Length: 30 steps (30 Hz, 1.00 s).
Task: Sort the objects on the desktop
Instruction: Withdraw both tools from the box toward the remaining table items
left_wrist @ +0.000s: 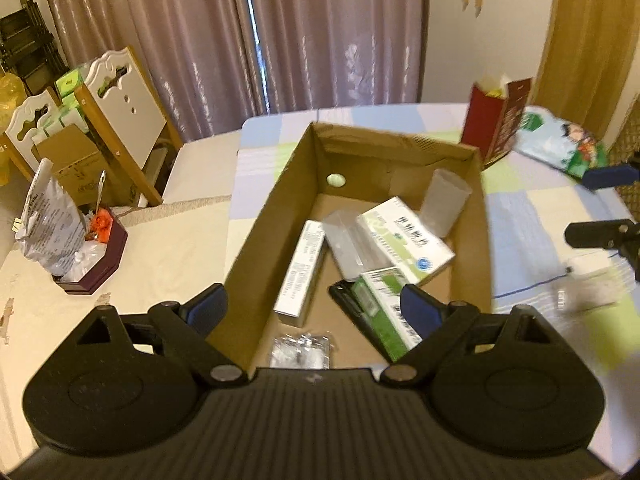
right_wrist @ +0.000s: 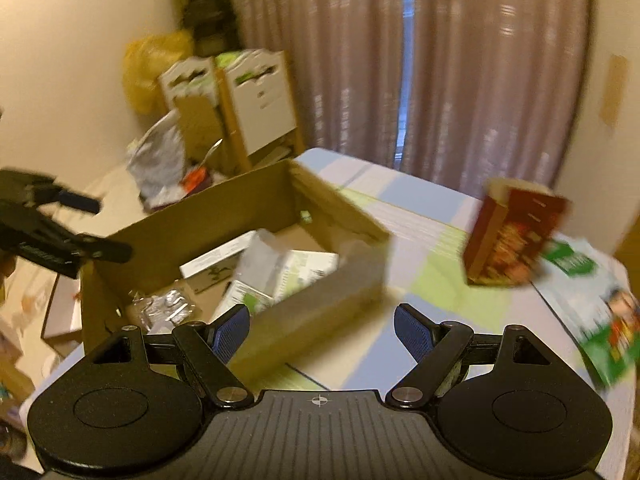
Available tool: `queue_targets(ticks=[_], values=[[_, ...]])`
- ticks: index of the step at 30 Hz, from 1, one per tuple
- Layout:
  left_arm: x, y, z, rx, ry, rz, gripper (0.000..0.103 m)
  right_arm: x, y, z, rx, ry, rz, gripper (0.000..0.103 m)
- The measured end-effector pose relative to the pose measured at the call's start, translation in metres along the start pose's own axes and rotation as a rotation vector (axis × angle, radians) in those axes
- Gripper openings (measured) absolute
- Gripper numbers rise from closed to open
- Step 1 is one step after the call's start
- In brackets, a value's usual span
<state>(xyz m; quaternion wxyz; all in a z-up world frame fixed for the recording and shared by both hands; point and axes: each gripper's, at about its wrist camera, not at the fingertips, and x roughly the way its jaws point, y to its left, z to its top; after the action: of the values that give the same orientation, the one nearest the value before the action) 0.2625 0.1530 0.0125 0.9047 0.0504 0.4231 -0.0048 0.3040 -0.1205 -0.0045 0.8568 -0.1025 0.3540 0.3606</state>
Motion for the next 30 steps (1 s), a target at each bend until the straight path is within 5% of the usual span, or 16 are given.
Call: queue_targets(ticks=[9,17,30], values=[[-0.042,-0.044,-0.015,0.022,-0.046,-0.067,0.092,-0.084,-0.072,-0.073,0.214,0.008,-0.112,0.082],[-0.051,-0.134,-0.015,0.173,-0.094,-0.227,0.092,-0.128,-0.113,-0.142,0.365,0.054,-0.174,0.082],[0.016,-0.267,-0.043,0.491,-0.042,-0.394,0.09,-0.147,-0.167,-0.191,0.433,0.129,-0.215,0.082]])
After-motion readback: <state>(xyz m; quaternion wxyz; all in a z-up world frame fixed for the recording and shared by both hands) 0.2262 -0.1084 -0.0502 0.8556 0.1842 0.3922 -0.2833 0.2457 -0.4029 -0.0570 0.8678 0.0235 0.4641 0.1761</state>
